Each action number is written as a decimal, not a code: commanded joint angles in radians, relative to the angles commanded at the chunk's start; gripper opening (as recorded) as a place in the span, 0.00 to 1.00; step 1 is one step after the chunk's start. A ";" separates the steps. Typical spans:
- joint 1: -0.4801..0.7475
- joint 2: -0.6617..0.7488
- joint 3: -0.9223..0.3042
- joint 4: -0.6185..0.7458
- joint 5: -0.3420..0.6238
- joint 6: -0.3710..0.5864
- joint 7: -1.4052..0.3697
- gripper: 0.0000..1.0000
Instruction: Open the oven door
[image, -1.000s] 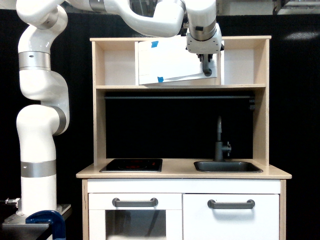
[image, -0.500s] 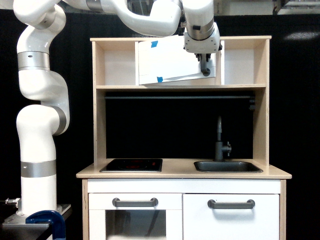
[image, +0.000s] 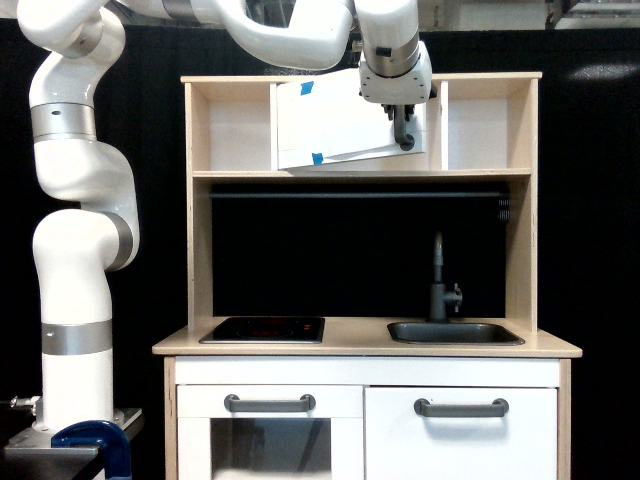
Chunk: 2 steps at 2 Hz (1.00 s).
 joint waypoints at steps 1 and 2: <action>0.000 -0.002 -0.013 0.000 -0.004 0.013 -0.001 0.00; -0.001 0.000 -0.019 -0.004 -0.006 0.017 -0.009 0.00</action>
